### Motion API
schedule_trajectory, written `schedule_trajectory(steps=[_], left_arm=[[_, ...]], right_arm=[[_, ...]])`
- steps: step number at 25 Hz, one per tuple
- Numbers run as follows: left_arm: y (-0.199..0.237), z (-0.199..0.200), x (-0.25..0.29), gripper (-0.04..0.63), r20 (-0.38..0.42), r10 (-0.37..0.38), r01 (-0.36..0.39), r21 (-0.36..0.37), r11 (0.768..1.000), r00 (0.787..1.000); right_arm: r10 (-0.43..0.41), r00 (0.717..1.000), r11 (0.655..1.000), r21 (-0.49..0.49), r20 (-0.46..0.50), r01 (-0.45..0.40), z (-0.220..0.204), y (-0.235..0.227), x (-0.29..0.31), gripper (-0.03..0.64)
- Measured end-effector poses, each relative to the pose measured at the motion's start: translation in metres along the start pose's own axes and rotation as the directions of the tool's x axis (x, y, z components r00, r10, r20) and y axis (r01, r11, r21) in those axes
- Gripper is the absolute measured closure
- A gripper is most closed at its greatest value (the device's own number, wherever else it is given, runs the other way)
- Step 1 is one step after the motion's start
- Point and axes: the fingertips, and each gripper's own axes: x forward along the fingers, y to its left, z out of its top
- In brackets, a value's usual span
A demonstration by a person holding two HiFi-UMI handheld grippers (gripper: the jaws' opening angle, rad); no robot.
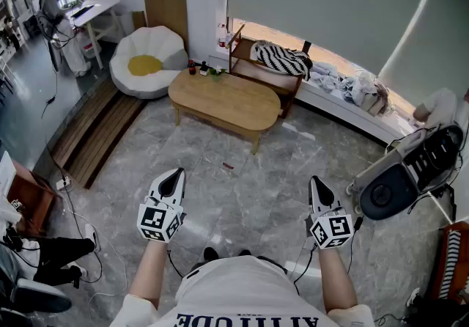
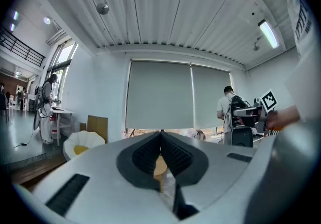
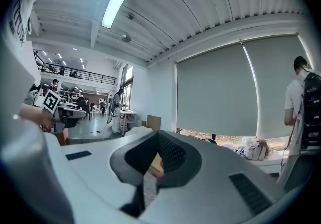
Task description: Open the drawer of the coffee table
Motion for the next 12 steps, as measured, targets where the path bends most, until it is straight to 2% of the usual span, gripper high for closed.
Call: schedule_trajectory(steps=[12], left_arm=[[-0.0092,-0.0024,-0.0014,0.577,0.004,-0.014,0.014,0.001,1.0,1.0]], right_arm=[[-0.004,1.0,1.0,-0.003,-0.001,0.004,-0.002,0.0005,-0.0085,0.603]])
